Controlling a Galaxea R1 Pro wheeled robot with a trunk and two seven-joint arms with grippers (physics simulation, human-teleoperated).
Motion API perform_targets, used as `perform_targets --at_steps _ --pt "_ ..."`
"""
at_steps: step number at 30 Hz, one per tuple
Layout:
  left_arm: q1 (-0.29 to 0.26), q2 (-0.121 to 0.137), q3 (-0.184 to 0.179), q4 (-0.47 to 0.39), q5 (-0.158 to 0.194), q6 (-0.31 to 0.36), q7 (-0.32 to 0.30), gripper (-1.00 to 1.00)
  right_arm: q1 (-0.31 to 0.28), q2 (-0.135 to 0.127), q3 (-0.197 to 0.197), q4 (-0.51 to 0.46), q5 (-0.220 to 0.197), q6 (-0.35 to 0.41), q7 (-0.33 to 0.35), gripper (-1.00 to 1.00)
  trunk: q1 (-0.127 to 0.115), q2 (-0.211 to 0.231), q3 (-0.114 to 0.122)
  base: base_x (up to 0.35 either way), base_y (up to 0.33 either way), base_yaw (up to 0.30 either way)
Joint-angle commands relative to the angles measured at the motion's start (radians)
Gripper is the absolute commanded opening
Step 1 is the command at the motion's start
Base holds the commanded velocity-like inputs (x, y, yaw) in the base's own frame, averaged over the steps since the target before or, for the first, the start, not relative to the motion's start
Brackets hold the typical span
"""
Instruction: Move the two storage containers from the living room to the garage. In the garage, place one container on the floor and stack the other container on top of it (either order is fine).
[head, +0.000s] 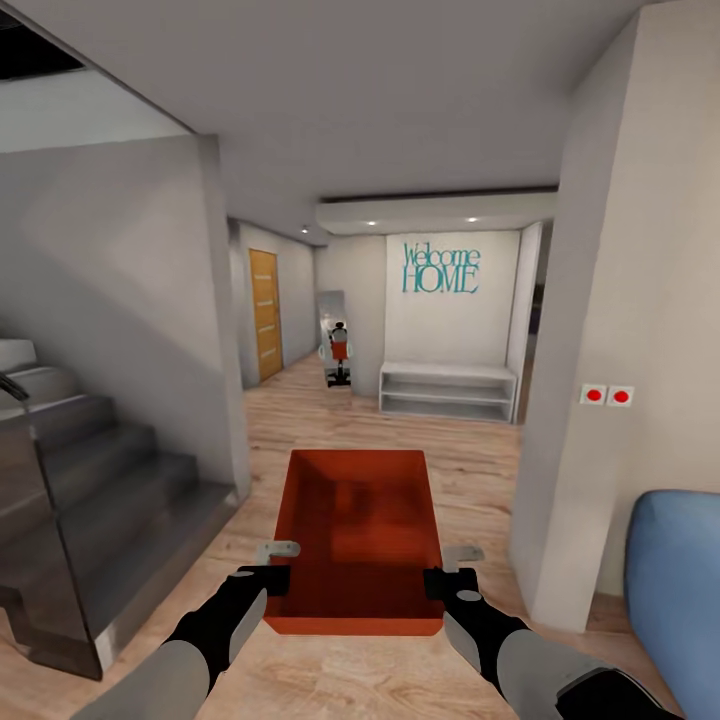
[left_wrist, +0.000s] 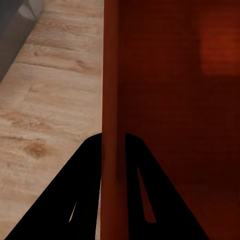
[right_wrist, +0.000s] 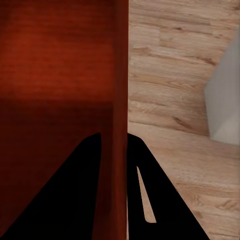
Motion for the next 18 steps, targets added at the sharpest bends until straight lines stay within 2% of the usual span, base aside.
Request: perform_targets --at_steps 1,18 --pt "-0.001 0.024 0.071 -0.003 0.005 0.006 0.013 -1.00 0.000 0.000 -0.006 -0.002 -0.006 -0.002 0.002 -1.00 0.001 0.000 0.000 0.323 0.000 0.000" --pt "-0.001 0.025 0.072 -0.004 0.005 0.006 0.013 -1.00 0.000 0.000 -0.006 -0.002 -0.006 -0.002 0.001 -1.00 0.001 0.000 0.000 0.323 0.000 0.000"
